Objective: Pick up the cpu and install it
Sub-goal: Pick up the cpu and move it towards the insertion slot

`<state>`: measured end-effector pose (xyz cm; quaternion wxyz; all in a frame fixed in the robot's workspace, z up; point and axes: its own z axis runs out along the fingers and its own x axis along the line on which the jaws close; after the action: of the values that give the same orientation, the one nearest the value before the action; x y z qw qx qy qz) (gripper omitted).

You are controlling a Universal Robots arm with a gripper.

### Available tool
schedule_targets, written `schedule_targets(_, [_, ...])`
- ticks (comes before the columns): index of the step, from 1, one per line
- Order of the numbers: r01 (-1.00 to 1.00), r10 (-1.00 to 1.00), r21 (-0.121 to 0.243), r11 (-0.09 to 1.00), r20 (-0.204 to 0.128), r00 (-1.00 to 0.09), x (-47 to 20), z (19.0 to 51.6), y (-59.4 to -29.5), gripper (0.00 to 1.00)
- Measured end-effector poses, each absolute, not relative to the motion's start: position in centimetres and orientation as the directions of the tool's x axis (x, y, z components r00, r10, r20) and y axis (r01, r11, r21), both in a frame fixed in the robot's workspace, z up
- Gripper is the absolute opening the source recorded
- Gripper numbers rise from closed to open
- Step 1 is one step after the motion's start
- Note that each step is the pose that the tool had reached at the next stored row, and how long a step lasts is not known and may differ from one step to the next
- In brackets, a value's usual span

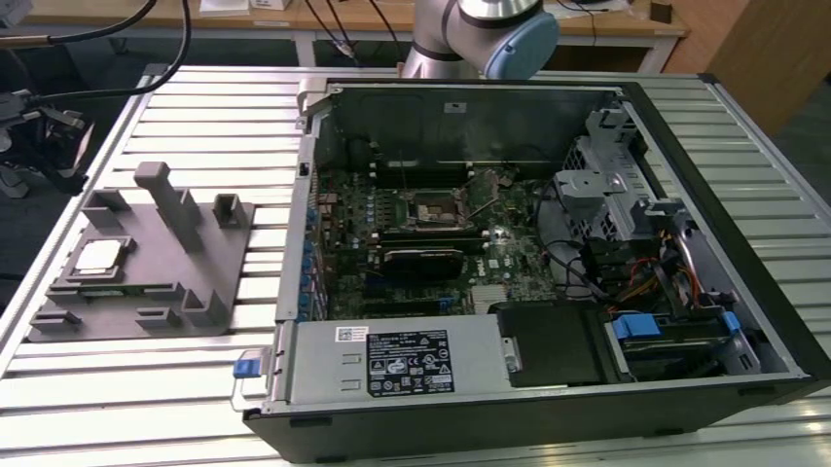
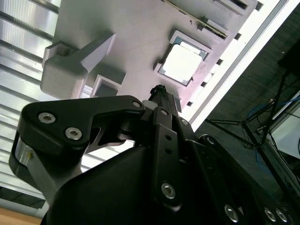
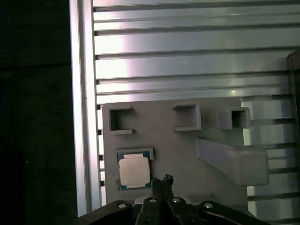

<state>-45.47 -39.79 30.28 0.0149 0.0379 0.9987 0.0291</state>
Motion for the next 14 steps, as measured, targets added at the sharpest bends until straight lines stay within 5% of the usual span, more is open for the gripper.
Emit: schedule_targets(14, [0.075, 0.077, 0.059, 0.995, -0.028, -0.997, -45.55, 29.61, -39.79, 0.11])
